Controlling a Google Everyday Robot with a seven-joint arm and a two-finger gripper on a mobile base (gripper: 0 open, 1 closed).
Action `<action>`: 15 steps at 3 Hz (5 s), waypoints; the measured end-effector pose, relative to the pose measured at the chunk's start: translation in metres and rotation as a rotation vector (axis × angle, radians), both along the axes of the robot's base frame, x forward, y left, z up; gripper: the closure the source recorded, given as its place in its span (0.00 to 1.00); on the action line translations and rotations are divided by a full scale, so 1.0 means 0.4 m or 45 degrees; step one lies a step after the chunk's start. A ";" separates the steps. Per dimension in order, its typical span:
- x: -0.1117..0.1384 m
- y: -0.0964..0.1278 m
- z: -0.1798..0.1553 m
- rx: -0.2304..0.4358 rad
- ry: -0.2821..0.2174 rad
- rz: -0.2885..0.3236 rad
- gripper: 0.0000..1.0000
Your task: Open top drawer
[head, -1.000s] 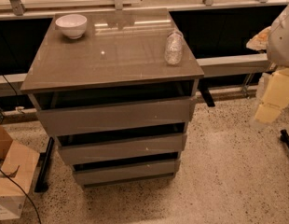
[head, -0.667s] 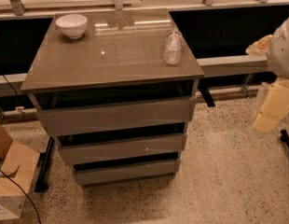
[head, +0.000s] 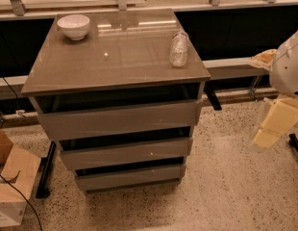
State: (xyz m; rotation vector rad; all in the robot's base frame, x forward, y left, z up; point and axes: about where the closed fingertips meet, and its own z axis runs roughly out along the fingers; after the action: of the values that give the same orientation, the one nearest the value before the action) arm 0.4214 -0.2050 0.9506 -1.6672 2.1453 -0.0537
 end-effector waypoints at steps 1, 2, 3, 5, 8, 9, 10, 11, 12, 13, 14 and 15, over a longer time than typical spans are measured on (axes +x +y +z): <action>0.001 0.031 0.009 -0.037 -0.057 -0.012 0.00; 0.004 0.083 -0.002 -0.025 -0.095 0.006 0.00; 0.021 0.154 -0.061 0.041 -0.070 0.078 0.00; 0.037 0.192 -0.123 0.111 0.001 0.129 0.00; 0.158 0.224 -0.278 0.234 0.089 0.059 0.00; 0.229 0.220 -0.337 0.295 0.097 0.055 0.00; 0.310 0.213 -0.431 0.355 0.135 0.041 0.00; 0.320 0.230 -0.450 0.361 0.140 0.042 0.00; 0.354 0.260 -0.479 0.354 0.120 0.067 0.00; 0.412 0.285 -0.523 0.351 0.124 0.094 0.00; 0.501 0.294 -0.606 0.375 0.174 0.092 0.00; 0.556 0.297 -0.658 0.393 0.209 0.084 0.00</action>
Offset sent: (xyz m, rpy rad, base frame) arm 0.0040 0.0586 -0.0114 0.0053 -0.1002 0.0208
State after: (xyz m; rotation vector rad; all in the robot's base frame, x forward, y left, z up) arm 0.6436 -0.0862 0.6874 -1.6030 2.0838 0.4258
